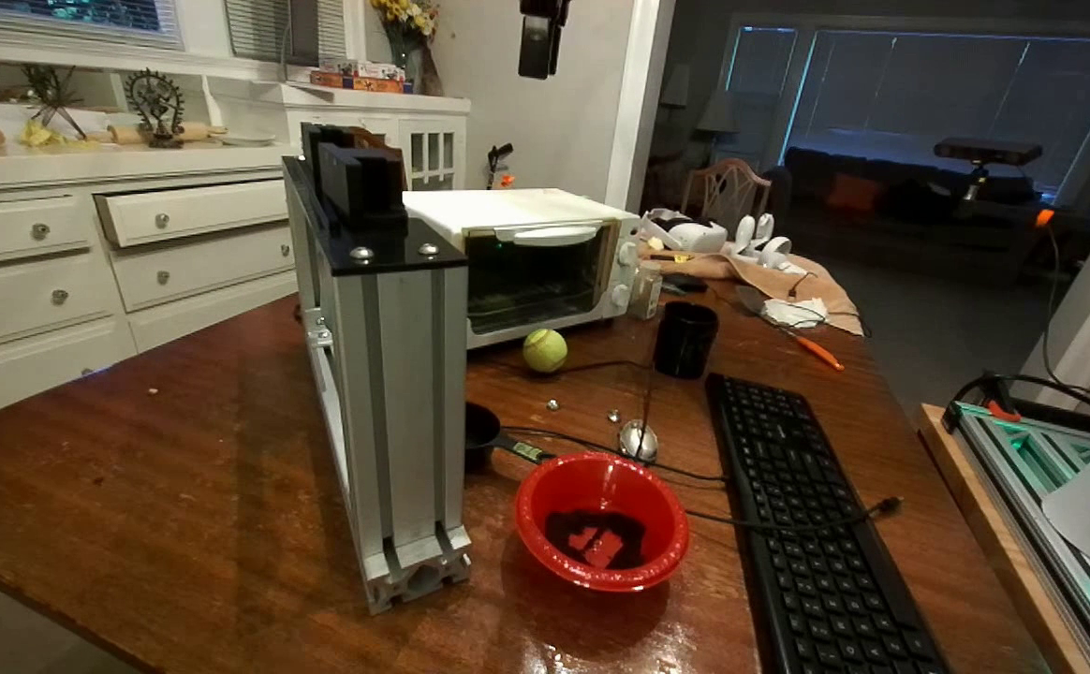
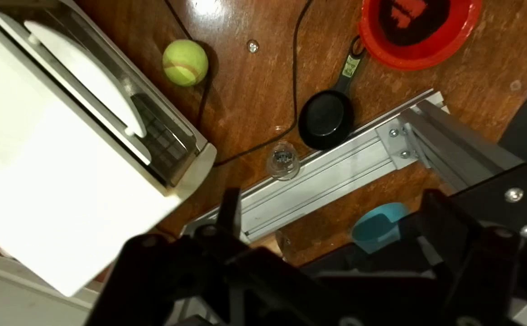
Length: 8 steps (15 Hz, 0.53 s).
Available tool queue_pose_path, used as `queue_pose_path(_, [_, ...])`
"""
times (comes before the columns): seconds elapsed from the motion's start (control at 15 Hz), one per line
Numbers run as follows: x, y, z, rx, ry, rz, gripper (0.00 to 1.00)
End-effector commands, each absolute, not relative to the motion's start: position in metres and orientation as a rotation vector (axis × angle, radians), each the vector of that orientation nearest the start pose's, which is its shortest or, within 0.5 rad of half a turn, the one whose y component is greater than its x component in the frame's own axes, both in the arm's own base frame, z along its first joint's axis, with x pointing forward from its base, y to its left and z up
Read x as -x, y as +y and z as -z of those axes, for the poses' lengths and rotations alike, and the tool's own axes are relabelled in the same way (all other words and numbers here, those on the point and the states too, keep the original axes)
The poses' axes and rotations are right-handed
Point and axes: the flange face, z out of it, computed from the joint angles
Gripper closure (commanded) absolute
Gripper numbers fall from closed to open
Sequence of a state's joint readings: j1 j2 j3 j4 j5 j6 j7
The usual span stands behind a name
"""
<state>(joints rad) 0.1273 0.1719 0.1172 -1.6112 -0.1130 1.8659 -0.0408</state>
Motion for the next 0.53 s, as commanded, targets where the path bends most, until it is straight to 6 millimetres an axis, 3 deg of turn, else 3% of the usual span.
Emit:
queue_pose_path(0.0, [-0.572, 0.111, -0.512, 3.185, -0.189, 0.215, 0.00])
queue_pose_path(0.2, [-0.548, 0.093, -0.500, 3.203, -0.059, 0.317, 0.00])
queue_pose_path(0.4, [-0.520, 0.067, -0.484, 3.251, -0.162, 0.404, 0.00])
queue_pose_path(0.47, [-0.551, 0.084, -0.494, 3.233, -0.138, 0.353, 0.00])
